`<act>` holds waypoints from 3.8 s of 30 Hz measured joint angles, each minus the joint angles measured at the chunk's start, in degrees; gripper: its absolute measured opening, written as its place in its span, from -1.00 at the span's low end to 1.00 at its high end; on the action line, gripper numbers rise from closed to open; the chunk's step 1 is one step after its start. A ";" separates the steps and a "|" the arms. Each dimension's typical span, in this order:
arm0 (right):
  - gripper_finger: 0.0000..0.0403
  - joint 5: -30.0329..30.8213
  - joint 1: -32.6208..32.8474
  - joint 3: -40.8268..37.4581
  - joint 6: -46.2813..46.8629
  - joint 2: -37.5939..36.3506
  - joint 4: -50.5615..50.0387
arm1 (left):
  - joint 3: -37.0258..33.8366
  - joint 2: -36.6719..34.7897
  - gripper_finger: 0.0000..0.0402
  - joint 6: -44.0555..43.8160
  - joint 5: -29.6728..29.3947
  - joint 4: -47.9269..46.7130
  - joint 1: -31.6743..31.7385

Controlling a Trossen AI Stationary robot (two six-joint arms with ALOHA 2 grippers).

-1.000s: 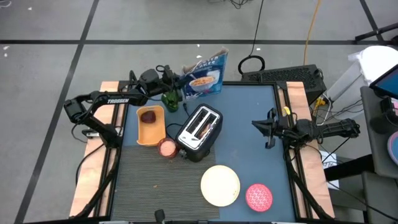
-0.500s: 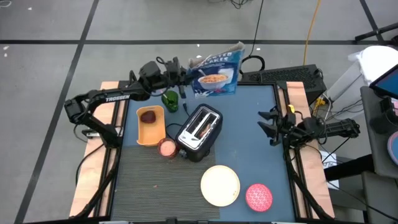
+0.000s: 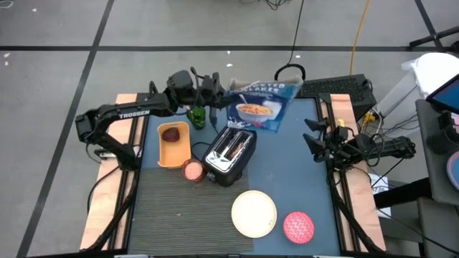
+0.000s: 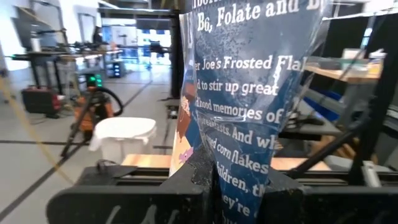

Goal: Arrange a breakfast setting
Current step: Put the cereal from the blue cereal box into the red bowl

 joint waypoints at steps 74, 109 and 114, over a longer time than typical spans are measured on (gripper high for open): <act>0.56 4.13 -0.06 10.73 -4.13 35.39 10.62 | 0.36 -0.07 -0.88 -1.58 -0.39 -2.92 -11.58; 0.55 -0.12 0.04 10.69 -6.68 31.98 7.04 | 0.12 -5.49 -0.88 -0.51 -0.94 -8.09 -14.15; 0.55 -0.53 0.04 10.69 -6.68 31.98 7.17 | 0.13 -5.49 -0.88 -0.85 -0.94 -7.87 -14.15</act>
